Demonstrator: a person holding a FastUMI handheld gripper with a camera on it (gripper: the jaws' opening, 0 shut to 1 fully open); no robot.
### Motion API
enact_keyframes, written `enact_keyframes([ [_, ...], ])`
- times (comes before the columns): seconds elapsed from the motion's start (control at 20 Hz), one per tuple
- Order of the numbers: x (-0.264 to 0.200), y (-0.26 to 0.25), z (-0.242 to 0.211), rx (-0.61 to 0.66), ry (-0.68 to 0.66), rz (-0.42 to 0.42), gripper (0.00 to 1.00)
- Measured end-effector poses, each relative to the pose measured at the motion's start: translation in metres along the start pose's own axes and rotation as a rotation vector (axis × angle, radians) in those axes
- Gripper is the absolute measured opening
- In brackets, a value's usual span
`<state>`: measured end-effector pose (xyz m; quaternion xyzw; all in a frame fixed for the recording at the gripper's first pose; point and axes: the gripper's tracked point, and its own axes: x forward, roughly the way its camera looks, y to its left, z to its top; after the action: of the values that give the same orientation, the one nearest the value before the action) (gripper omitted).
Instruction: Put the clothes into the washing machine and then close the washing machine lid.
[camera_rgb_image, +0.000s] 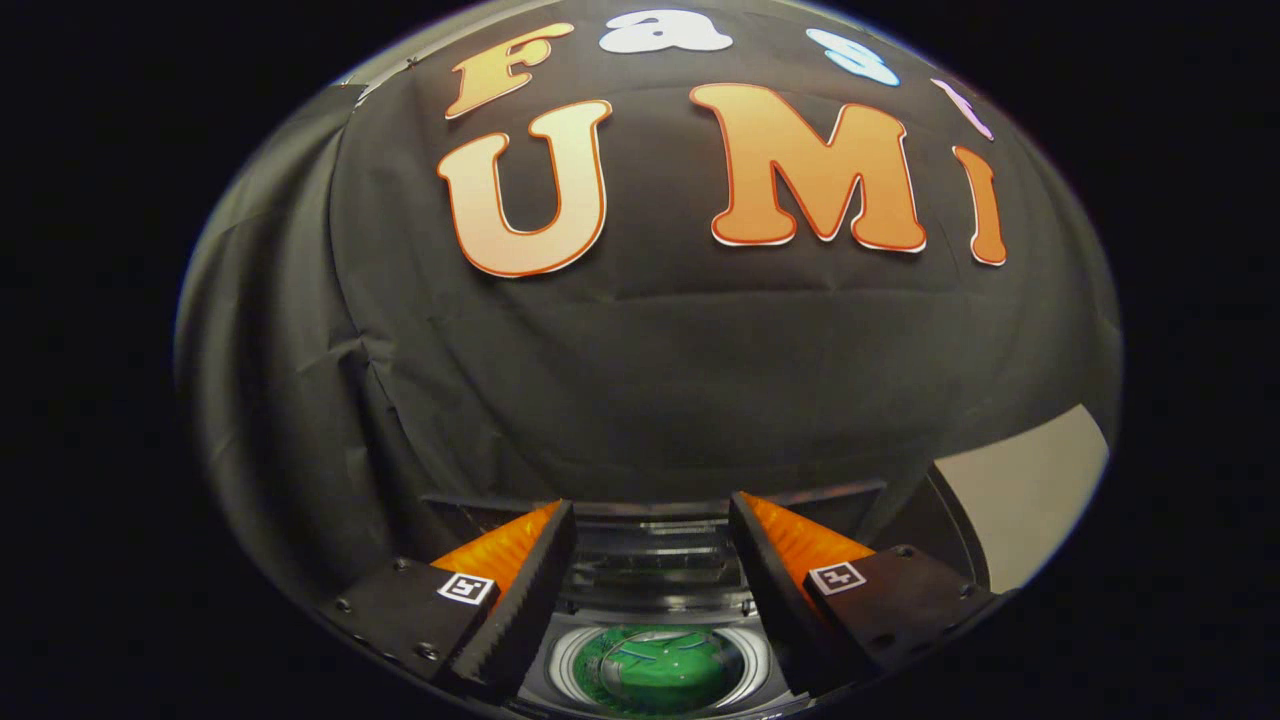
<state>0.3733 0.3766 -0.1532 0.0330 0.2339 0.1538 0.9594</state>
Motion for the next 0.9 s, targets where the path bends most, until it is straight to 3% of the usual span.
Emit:
enact_keyframes([
  [0.45, 0.064, -0.01, -0.001, -0.013, 0.037, -0.042, 0.99],
  [0.55, 0.066, -0.01, -0.016, -0.013, 0.068, -0.049, 0.99],
  [0.9, 0.042, -0.01, -0.023, -0.029, -0.006, -0.061, 1.0],
])
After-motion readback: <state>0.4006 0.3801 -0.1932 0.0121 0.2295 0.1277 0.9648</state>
